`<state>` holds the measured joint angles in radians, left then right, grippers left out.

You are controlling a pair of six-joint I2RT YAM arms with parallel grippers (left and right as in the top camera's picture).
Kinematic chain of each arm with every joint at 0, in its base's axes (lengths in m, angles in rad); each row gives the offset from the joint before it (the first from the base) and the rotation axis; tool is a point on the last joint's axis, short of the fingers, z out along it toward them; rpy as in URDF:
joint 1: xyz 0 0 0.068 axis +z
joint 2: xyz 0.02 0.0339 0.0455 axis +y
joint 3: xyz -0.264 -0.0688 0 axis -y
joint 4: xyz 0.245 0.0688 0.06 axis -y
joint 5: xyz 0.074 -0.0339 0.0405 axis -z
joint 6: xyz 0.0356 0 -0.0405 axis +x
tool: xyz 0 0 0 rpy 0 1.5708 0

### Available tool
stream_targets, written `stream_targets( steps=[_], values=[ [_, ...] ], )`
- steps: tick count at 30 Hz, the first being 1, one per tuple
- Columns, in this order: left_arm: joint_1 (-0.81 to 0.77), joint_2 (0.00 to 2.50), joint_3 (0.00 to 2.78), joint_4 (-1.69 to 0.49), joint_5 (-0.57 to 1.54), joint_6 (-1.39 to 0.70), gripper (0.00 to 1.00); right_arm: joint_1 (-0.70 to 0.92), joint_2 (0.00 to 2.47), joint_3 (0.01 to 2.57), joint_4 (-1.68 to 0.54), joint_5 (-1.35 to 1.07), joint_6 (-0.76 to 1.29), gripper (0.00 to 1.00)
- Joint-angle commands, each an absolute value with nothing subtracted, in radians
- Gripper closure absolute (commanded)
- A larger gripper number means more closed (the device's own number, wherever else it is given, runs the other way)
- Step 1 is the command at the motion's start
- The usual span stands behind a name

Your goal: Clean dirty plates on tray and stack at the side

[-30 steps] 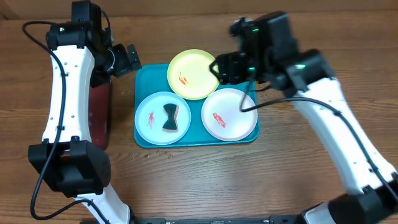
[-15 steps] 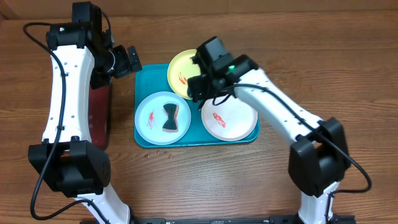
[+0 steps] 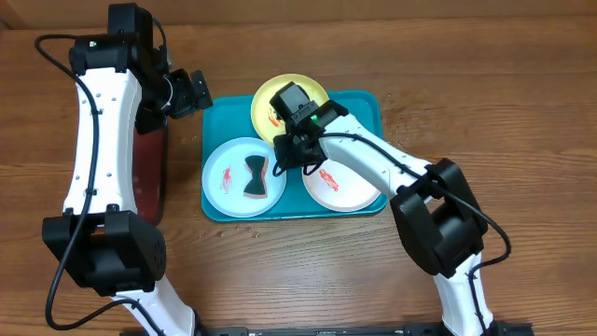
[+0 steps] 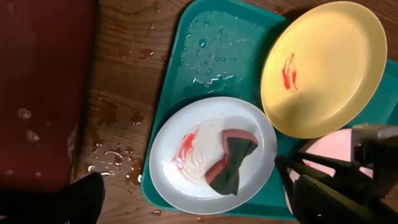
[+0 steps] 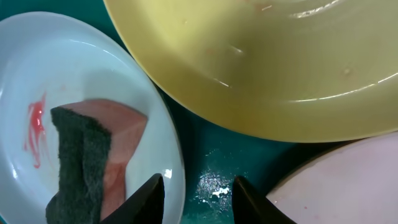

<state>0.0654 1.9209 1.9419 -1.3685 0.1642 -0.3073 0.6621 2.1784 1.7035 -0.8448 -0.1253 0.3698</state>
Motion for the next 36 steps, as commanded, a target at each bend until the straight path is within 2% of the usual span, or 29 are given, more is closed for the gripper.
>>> stream_targets(
  steps=[1,10,12,13,16,20,26,28,33,34,36],
  values=[
    [0.057,1.937,1.95,-1.383,0.177,-0.288,0.03,0.668,2.23,1.721,-0.845,-0.15,0.398,0.63],
    [0.046,1.937,1.95,-1.388,0.177,-0.254,0.02,0.669,2.251,1.721,-0.863,-0.158,0.402,0.7],
    [0.044,1.937,1.95,-1.389,0.177,-0.246,0.18,0.669,2.251,1.721,-0.878,-0.157,0.416,0.7],
    [0.044,1.937,1.95,-1.391,0.176,-0.245,0.21,0.669,2.251,1.721,-0.883,-0.158,0.43,0.71],
    [0.044,1.937,1.95,-1.392,0.177,-0.231,0.23,0.669,2.251,1.721,-0.885,-0.159,0.446,0.71],
    [0.038,1.938,1.946,-1.395,0.184,-0.231,0.34,0.669,2.251,1.721,-0.883,-0.199,0.446,0.7],
    [0.005,1.938,1.888,-1.375,0.184,-0.231,0.34,0.669,2.251,1.721,-0.879,-0.237,0.446,0.64],
    [-0.006,1.94,1.857,-1.362,0.184,-0.231,0.4,0.669,2.252,1.721,-0.888,-0.237,0.459,0.64],
    [-0.018,1.943,1.79,-1.347,0.184,-0.232,0.41,0.669,2.258,1.72,-0.903,-0.234,0.487,0.79],
    [-0.018,1.943,1.781,-1.342,0.184,-0.232,0.43,0.669,2.263,1.72,-0.903,-0.228,0.488,0.83],
    [-0.023,1.943,1.77,-1.342,0.185,-0.233,0.52,0.669,2.271,1.72,-0.902,-0.226,0.488,0.86]
  ],
)
